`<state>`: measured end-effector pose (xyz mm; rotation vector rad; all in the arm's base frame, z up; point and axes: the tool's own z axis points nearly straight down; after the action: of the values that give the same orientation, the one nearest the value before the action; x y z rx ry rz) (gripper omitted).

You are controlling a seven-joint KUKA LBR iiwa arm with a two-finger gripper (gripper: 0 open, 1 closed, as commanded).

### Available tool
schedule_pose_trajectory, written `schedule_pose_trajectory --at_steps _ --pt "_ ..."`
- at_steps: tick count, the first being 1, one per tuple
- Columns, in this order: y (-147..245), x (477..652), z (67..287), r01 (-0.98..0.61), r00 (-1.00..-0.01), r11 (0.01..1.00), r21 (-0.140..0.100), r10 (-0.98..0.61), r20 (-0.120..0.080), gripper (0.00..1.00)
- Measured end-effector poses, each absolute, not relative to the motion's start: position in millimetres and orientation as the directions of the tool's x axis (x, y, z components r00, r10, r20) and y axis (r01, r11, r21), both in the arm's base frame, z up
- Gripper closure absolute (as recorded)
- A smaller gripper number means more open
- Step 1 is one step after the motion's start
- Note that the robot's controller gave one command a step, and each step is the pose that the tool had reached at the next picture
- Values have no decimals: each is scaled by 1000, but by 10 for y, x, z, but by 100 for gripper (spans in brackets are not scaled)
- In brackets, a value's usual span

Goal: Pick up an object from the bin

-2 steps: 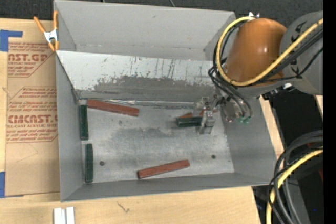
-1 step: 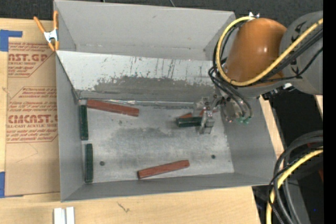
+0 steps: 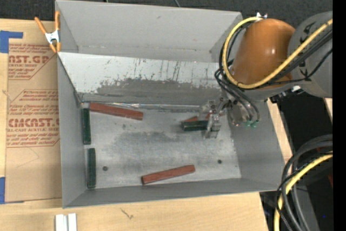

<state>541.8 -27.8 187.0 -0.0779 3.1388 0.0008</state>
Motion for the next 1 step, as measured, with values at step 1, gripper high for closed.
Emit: schedule_pose_trajectory --at_steps 1 --pt "-278 5418 1870 -50 -999 999 1 -50 -2 100"
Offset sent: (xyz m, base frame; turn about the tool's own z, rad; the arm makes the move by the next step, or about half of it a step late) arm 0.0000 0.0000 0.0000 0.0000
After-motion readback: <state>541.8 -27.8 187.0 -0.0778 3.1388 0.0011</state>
